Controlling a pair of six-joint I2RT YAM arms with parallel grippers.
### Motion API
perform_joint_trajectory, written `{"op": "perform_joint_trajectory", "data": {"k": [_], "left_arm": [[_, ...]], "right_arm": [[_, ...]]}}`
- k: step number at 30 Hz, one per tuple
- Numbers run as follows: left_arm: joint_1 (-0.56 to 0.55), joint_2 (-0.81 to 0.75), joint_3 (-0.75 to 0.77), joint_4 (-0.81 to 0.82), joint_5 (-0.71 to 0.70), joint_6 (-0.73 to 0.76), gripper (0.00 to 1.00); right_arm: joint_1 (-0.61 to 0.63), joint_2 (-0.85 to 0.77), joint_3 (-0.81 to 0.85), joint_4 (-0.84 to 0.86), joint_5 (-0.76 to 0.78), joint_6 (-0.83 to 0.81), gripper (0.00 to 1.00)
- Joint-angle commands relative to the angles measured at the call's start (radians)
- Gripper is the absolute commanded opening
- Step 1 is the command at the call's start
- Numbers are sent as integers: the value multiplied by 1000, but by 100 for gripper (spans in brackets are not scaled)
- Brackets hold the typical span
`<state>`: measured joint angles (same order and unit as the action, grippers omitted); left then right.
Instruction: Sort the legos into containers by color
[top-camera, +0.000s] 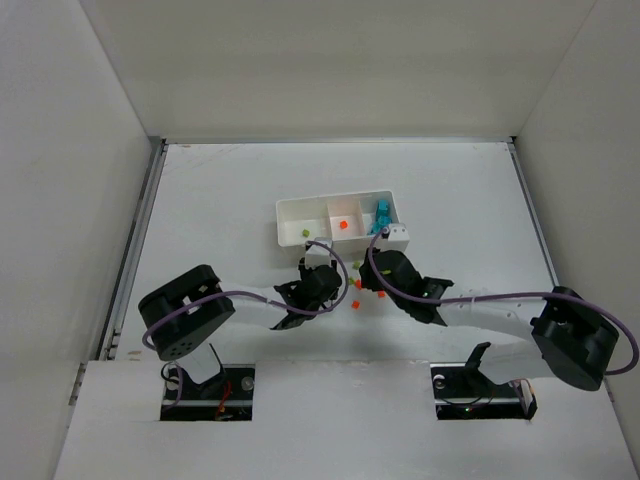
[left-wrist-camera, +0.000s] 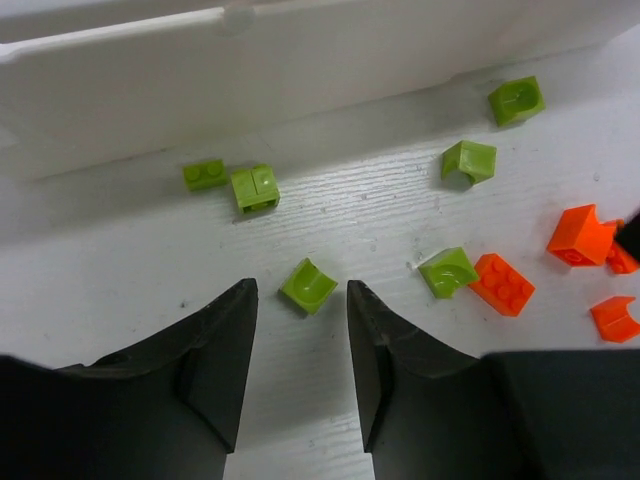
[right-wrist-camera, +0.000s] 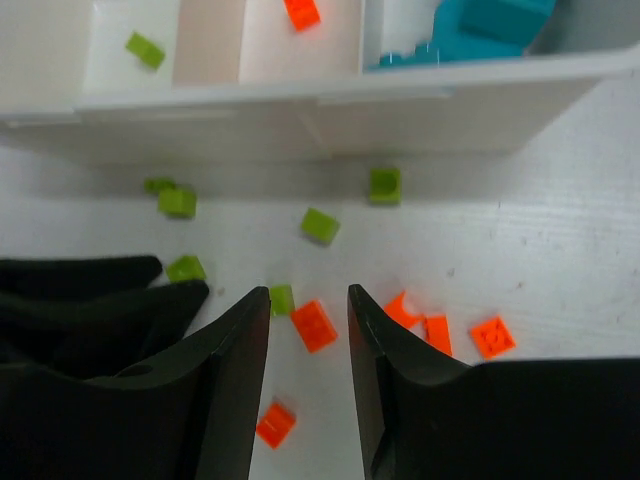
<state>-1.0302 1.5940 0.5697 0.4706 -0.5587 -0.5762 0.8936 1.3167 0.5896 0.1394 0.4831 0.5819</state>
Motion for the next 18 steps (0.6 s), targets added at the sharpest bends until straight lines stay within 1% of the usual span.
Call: {"op": "perform_joint_trajectory", "data": {"k": [1,5,7,12,16,18], "left_arm": [[11,24,44,26,-12,16,35],[11,20,38,28,-21,22,22],[11,-11,33,22,-21,24,18],[14,-167,9,10,-26,47,16],[66,-293,30,-44,-7,56,16],[106,-316,45,-49,0,70,17]], "right_arm": [[40,-43,-40,54,23,70,43],[64,-27,-66,52,20,79,45],[69,-7,-66,46,11,79,46],[69,48,-50,40,-14,58,45],[67,79,-36,40,-41,47,45],[67,91,-30,39,-43,39,46]]}}
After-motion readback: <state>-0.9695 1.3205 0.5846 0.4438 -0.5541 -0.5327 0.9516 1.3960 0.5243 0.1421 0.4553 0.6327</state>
